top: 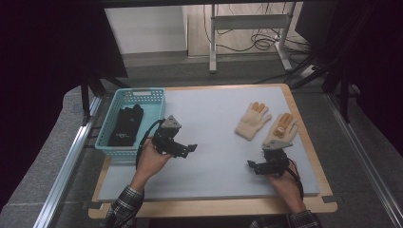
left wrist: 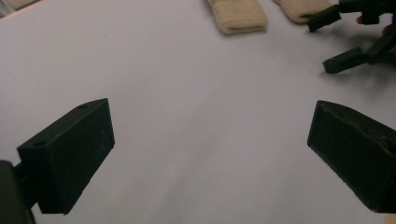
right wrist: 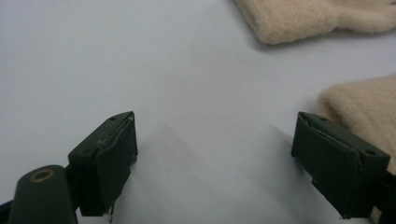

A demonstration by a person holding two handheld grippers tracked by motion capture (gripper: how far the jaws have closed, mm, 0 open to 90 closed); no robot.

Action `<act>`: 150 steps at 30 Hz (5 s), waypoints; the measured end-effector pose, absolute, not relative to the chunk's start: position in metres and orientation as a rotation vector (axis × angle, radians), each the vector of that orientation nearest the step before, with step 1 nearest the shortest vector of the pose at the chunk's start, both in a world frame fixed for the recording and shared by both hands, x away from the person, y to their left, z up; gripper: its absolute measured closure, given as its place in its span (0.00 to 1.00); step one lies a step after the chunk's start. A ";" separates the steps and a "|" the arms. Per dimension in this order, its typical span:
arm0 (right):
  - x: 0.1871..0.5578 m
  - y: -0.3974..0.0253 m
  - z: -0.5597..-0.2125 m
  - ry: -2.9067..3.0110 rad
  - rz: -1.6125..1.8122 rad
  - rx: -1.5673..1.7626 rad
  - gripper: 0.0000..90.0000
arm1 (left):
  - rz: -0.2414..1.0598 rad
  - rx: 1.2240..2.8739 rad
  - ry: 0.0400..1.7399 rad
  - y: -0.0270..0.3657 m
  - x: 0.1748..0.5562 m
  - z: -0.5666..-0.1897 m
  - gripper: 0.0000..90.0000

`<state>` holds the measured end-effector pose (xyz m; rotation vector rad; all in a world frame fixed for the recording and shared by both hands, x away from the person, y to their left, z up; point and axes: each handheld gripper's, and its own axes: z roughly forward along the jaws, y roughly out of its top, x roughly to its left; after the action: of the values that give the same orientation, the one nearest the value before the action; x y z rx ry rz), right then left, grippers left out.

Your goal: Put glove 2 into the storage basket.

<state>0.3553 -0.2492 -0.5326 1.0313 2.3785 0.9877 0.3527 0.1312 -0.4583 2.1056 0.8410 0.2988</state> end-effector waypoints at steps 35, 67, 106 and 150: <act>0.357 -0.249 -0.533 2.358 0.956 1.074 0.07 | 0.311 2.233 0.887 0.108 0.314 -0.547 0.00; 0.415 -0.248 -0.484 2.272 1.046 1.127 0.53 | 0.313 2.218 0.899 0.109 0.313 -0.548 0.01; 0.507 -0.217 -0.505 2.347 0.926 1.250 0.57 | 0.313 2.230 0.891 0.109 0.314 -0.548 0.01; 0.396 -0.198 -0.499 2.481 1.094 0.946 0.46 | 0.313 2.222 0.896 0.109 0.314 -0.548 0.01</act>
<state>0.3961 -0.1982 -0.4991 0.9458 2.4805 1.0943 0.3137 0.1091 -0.5481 2.2223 0.8956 0.3132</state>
